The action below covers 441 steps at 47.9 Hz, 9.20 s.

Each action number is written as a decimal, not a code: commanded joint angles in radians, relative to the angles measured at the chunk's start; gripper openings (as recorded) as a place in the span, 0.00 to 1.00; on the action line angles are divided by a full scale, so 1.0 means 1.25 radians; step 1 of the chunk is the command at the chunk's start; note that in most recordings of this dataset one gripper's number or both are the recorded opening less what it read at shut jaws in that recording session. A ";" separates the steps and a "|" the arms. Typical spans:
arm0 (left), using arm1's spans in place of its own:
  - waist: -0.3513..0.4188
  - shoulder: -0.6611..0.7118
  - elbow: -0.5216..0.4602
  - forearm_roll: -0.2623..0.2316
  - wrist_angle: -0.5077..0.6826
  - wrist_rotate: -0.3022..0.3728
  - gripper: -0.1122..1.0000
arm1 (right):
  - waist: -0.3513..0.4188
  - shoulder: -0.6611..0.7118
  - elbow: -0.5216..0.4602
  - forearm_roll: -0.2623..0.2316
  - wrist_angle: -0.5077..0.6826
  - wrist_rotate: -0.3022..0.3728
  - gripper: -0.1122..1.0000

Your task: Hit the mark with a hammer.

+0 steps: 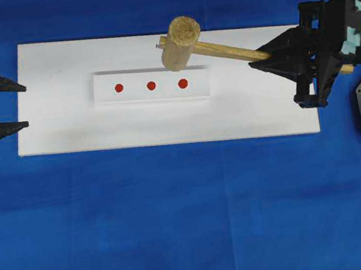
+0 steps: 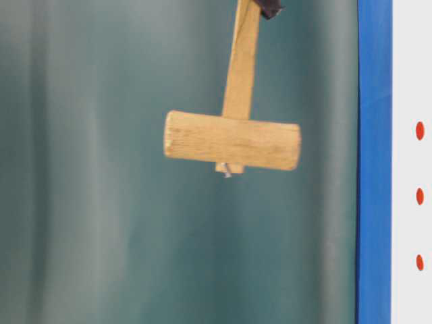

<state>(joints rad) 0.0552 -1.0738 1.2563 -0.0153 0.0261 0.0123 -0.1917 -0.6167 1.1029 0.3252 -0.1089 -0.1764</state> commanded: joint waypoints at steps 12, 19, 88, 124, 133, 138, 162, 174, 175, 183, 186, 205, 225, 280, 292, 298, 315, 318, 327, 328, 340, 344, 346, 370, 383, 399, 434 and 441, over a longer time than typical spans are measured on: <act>0.001 0.004 -0.007 0.000 -0.006 0.001 0.71 | 0.001 0.102 -0.005 0.004 -0.002 0.009 0.12; 0.001 0.005 -0.007 0.000 -0.005 0.000 0.71 | 0.013 0.227 -0.001 0.034 0.000 0.012 0.12; 0.001 0.006 -0.006 0.000 -0.009 -0.005 0.71 | 0.043 0.287 -0.241 -0.038 -0.022 0.001 0.12; 0.028 0.025 0.001 -0.002 -0.056 -0.034 0.81 | 0.056 0.437 -0.417 -0.069 0.020 0.000 0.12; 0.049 0.088 0.010 -0.002 -0.155 -0.038 0.94 | 0.056 0.438 -0.417 -0.069 0.018 0.000 0.12; 0.069 0.130 0.011 -0.002 -0.200 -0.038 0.94 | 0.058 0.437 -0.417 -0.069 0.018 0.000 0.12; 0.090 0.350 -0.033 0.000 -0.414 -0.005 0.94 | 0.059 0.438 -0.417 -0.069 0.005 0.000 0.12; 0.088 0.471 -0.097 0.000 -0.438 0.016 0.94 | 0.059 0.437 -0.416 -0.069 0.006 0.000 0.12; 0.087 0.479 -0.102 0.000 -0.439 0.017 0.94 | 0.059 0.437 -0.416 -0.069 0.005 0.000 0.12; 0.088 0.509 -0.125 0.000 -0.442 0.018 0.94 | 0.059 0.437 -0.415 -0.069 0.005 0.000 0.12; 0.088 0.508 -0.124 0.000 -0.442 0.018 0.94 | 0.059 0.437 -0.415 -0.069 0.005 0.000 0.12; 0.076 0.503 -0.118 0.001 -0.430 0.029 0.57 | 0.059 0.437 -0.415 -0.069 0.005 0.000 0.12; 0.065 0.503 -0.120 -0.002 -0.415 0.017 0.52 | 0.059 0.437 -0.415 -0.069 0.010 0.009 0.22; 0.101 0.458 -0.140 -0.007 -0.212 -0.769 0.52 | 0.076 0.433 -0.414 -0.070 0.005 -0.020 0.92; 0.087 0.457 -0.141 -0.005 -0.153 -0.909 0.52 | 0.077 0.434 -0.414 -0.070 -0.007 -0.034 0.92; 0.081 0.455 -0.144 -0.005 -0.155 -0.915 0.52 | 0.080 0.438 -0.416 -0.070 -0.007 -0.045 0.92; 0.060 0.455 -0.163 -0.005 -0.155 -0.918 0.52 | 0.098 0.508 -0.447 -0.074 -0.012 -0.054 0.92; 0.058 0.455 -0.167 -0.005 -0.155 -0.919 0.52 | 0.101 0.519 -0.454 -0.080 -0.010 -0.054 0.92; 0.042 0.458 -0.178 -0.005 -0.155 -0.920 0.52 | 0.102 0.531 -0.463 -0.094 -0.010 -0.054 0.91; 0.040 0.458 -0.178 -0.005 -0.155 -0.920 0.52 | 0.103 0.531 -0.463 -0.097 -0.011 -0.054 0.91; 0.039 0.459 -0.179 -0.005 -0.155 -0.920 0.52 | 0.104 0.531 -0.460 -0.124 -0.006 -0.054 0.68; 0.039 0.460 -0.179 -0.005 -0.155 -0.920 0.52 | 0.106 0.531 -0.459 -0.131 0.001 -0.054 0.45; 0.039 0.460 -0.179 -0.005 -0.155 -0.919 0.52 | 0.107 0.531 -0.460 -0.136 0.005 -0.054 0.35; 0.048 0.448 -0.179 -0.005 -0.191 -0.917 0.52 | 0.112 0.531 -0.458 -0.153 0.006 -0.047 0.17; 0.061 0.438 -0.172 -0.005 -0.179 -0.911 0.53 | 0.113 0.531 -0.459 -0.153 0.006 -0.047 0.17; 0.061 0.436 -0.171 -0.005 -0.175 -0.917 0.93 | 0.112 0.531 -0.458 -0.152 0.007 -0.042 0.17; 0.056 0.215 -0.087 -0.004 -0.043 -0.918 0.91 | 0.113 0.382 -0.298 -0.133 -0.021 -0.032 0.17; 0.056 0.162 -0.080 -0.005 0.017 -0.918 0.91 | 0.113 0.355 -0.270 -0.118 -0.022 -0.031 0.17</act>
<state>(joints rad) 0.1273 -0.8483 1.1643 -0.0230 0.0230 -1.1382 -0.0522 -0.1350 0.7701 0.1703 -0.1181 -0.2178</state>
